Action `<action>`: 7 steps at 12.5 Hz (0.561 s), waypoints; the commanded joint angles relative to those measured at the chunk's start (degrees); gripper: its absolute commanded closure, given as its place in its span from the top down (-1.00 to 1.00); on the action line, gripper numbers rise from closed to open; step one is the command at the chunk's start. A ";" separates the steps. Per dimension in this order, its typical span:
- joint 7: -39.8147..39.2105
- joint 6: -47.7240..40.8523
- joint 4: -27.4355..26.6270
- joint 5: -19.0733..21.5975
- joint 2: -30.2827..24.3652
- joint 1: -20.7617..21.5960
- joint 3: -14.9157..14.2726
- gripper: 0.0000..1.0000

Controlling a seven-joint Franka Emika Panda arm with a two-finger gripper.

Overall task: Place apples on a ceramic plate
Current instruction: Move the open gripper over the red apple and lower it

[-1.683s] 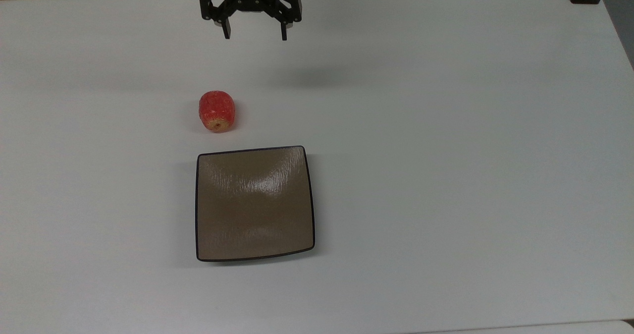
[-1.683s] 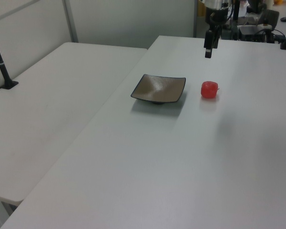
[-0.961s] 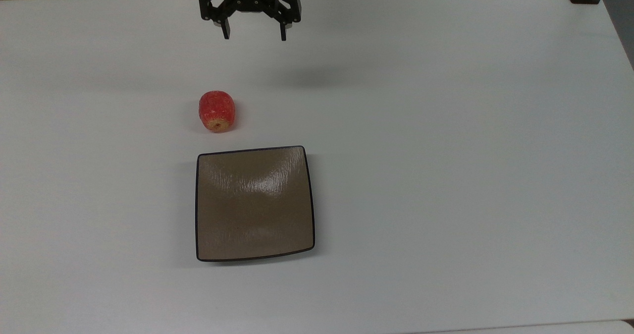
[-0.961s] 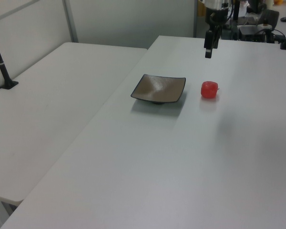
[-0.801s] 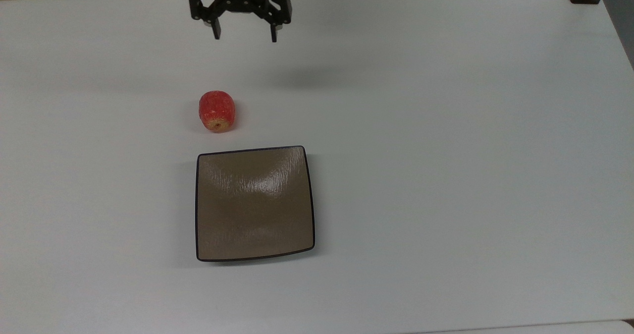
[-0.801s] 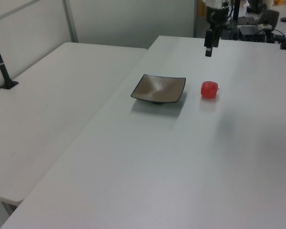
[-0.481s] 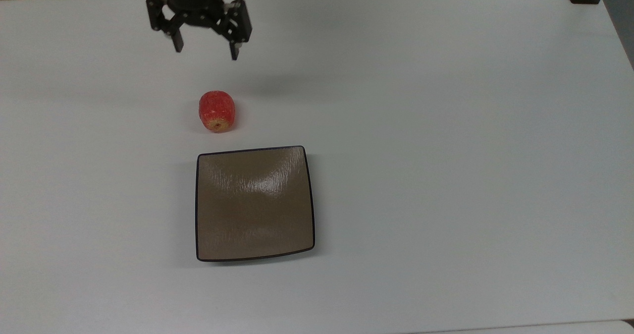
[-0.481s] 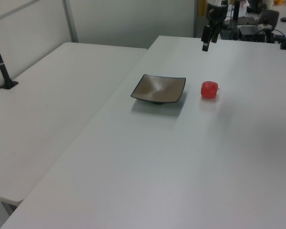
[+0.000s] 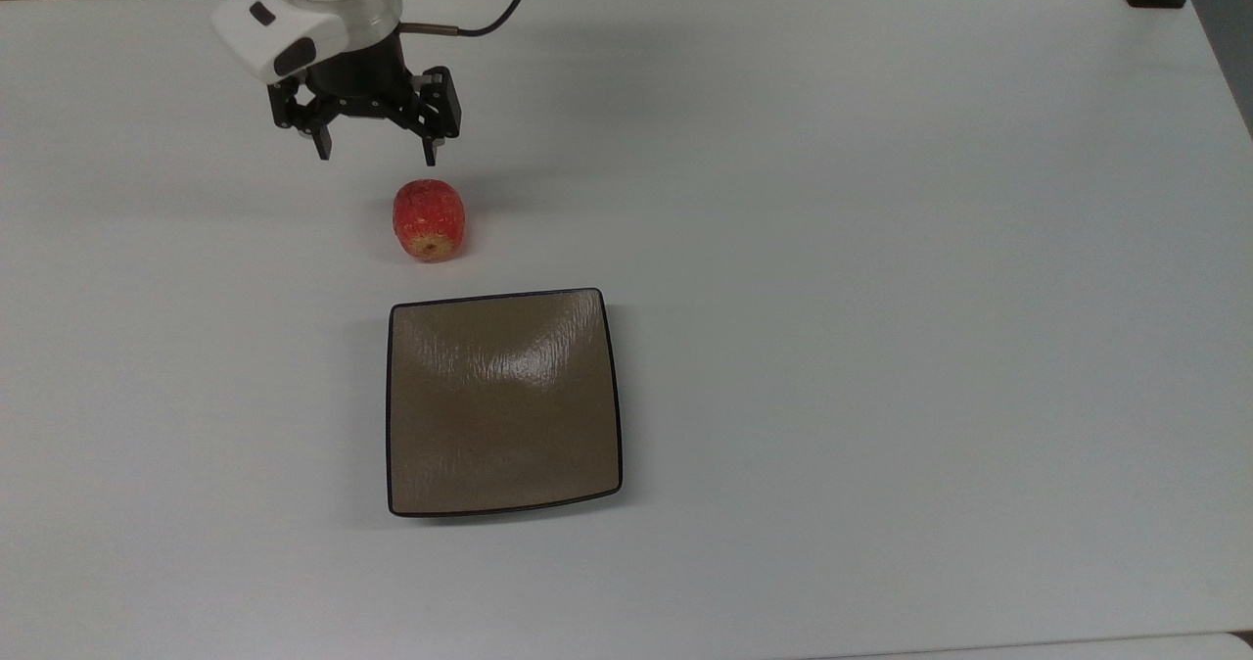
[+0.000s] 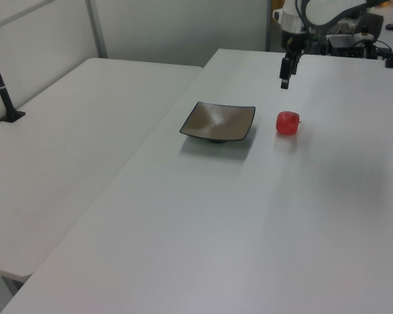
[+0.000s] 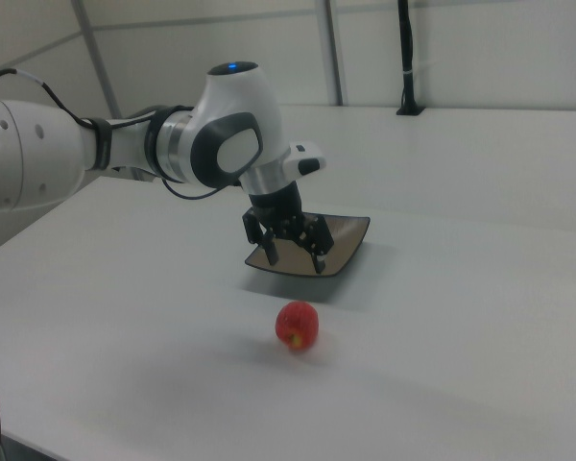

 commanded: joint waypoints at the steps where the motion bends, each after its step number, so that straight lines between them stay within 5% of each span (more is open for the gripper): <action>1: -4.91 1.27 -1.78 -0.65 1.21 -0.56 -0.23 1.00; 7: -5.00 4.26 -2.31 -2.24 6.40 -0.12 0.03 1.00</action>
